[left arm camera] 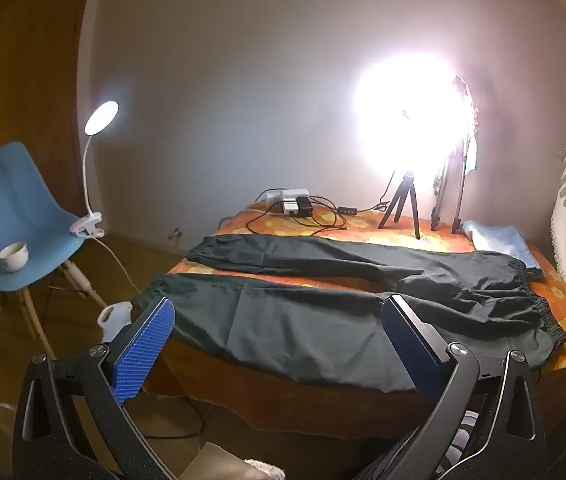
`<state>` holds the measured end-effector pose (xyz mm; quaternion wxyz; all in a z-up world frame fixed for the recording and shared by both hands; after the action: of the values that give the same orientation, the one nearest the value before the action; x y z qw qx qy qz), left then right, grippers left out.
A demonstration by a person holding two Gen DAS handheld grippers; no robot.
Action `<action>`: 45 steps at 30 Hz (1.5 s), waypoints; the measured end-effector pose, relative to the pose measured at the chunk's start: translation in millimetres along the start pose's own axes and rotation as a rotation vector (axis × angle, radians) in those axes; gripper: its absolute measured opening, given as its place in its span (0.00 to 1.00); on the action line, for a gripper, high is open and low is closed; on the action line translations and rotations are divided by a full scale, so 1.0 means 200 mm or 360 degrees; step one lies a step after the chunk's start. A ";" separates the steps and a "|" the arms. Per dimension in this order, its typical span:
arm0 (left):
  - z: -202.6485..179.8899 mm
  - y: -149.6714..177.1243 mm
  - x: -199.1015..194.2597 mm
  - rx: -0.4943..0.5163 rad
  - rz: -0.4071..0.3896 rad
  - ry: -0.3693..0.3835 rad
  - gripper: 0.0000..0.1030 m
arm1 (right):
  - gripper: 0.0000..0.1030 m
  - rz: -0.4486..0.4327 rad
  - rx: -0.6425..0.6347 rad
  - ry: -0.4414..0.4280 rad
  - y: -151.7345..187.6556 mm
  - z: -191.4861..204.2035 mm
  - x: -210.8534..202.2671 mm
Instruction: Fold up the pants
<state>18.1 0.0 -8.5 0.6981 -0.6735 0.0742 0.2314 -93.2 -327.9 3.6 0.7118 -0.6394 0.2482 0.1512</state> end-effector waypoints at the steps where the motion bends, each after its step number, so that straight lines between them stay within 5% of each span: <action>1: 0.00 0.00 0.00 -0.0002 0.0001 -0.0002 1.00 | 0.92 0.0005 0.0002 -0.0001 0.00 0.00 0.00; 45: -0.06 -0.02 -0.02 0.0041 -0.0053 0.0033 1.00 | 0.92 -0.0018 0.0056 0.0033 0.01 -0.04 -0.01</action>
<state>18.2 -12.7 -3.4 0.7096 -0.6681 0.0732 0.2117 -97.9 -335.9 2.1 0.7213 -0.6296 0.2546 0.1360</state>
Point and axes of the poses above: each gripper's, at about its wrist camera, not at the fingertips, and x roughly the way its jaws point, z to its left, y to its underside, the point moved 2 cm from there along x, roughly the way its jaws point, and after that the axes turned 13 degrees about -y, right-handed, at the moved point
